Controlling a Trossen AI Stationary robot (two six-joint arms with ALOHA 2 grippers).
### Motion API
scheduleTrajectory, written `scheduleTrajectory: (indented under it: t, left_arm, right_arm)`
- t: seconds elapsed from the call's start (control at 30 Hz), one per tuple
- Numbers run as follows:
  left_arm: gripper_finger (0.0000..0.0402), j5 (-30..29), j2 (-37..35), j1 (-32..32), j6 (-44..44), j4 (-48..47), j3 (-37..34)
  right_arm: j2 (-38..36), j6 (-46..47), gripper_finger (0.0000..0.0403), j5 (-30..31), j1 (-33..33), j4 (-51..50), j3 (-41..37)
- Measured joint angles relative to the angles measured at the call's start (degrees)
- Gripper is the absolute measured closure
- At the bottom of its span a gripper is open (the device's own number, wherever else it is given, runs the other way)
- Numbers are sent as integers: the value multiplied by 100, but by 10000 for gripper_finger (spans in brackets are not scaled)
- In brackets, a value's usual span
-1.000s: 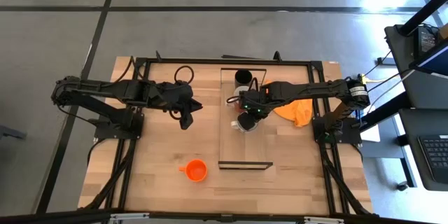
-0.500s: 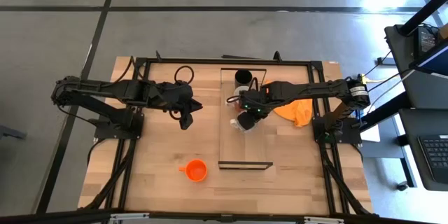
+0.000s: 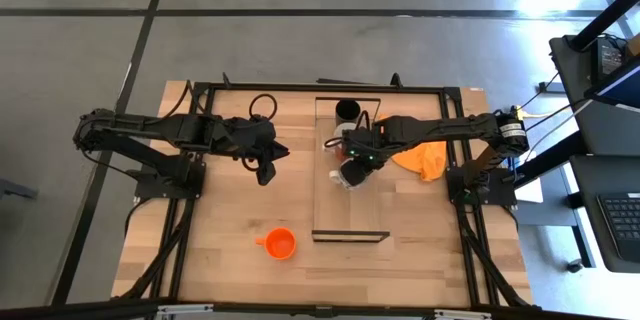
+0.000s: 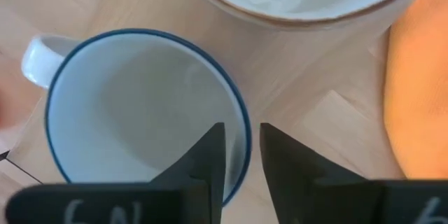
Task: Stack small to large cups/mugs on shelf
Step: Put the blue pattern mug align with the red pattern cup on the shelf, then put the orange mug align with the white pattern cup on the shelf
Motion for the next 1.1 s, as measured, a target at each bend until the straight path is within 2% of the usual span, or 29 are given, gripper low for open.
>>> scheduleTrajectory:
  t: [0.47,0.6,0.7,0.87,1.1]
  left_arm:
    - [363,2,0,-2,-29,-16,0]
    - [363,153,0,14,-779,-286,0]
    - [363,-72,0,80,-1141,-231,0]
    - [363,74,0,-115,-634,-141,2]
    - [363,-362,0,-764,-1094,-1087,2]
  right_arm:
    - [0,-144,298,285,76,-860,1085]
    - [0,-128,298,646,350,-1050,1727]
    - [0,43,298,1112,599,-1335,2182]
    - [0,690,298,1735,995,-1877,2776]
    - [1,2024,298,2270,1752,-2443,2997]
